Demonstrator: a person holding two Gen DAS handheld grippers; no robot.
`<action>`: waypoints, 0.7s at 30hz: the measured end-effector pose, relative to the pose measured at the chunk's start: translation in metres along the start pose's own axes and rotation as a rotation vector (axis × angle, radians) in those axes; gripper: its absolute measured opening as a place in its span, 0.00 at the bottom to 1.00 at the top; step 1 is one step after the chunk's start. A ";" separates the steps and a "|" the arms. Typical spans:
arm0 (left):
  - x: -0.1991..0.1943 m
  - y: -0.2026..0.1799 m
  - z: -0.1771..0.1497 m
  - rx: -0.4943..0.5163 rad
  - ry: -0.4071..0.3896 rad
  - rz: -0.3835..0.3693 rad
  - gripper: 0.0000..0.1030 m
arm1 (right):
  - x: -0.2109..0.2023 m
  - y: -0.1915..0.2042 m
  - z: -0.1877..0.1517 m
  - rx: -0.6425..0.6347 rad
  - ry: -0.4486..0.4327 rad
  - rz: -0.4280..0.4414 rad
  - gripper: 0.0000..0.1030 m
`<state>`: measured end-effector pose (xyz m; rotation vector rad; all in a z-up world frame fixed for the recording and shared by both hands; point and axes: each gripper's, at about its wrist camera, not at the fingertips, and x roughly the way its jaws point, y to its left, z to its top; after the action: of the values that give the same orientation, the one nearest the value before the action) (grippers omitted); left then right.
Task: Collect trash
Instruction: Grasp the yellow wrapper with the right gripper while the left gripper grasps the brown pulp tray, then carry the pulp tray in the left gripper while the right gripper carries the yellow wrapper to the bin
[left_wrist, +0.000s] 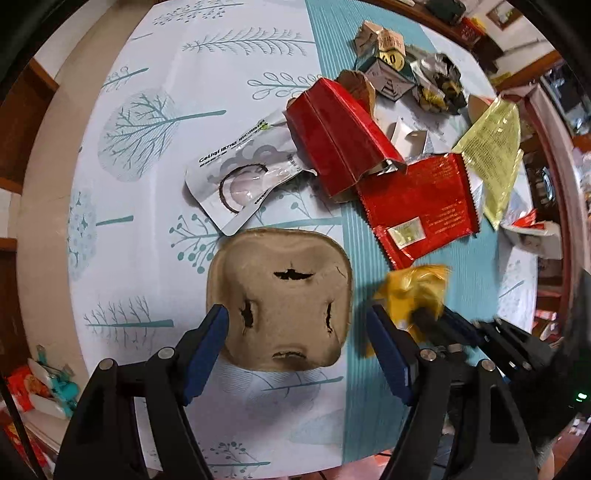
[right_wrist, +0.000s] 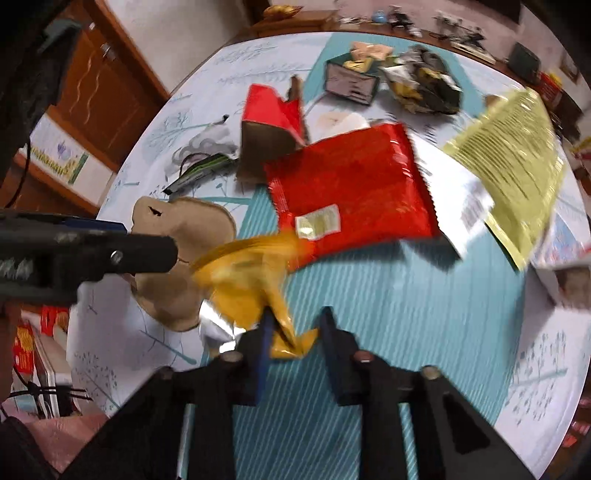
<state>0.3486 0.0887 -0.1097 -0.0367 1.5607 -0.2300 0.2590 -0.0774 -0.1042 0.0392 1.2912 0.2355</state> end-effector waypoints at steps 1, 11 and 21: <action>0.001 -0.002 0.001 0.014 0.001 0.016 0.73 | -0.004 -0.005 -0.004 0.036 -0.007 -0.008 0.06; 0.017 -0.011 0.004 0.059 0.029 0.070 0.57 | -0.038 -0.035 -0.059 0.330 -0.055 -0.056 0.05; 0.003 -0.012 -0.018 0.161 0.013 0.048 0.56 | -0.074 -0.021 -0.070 0.416 -0.141 -0.098 0.05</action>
<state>0.3295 0.0782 -0.1112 0.1285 1.5492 -0.3184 0.1759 -0.1193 -0.0570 0.3404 1.1793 -0.1212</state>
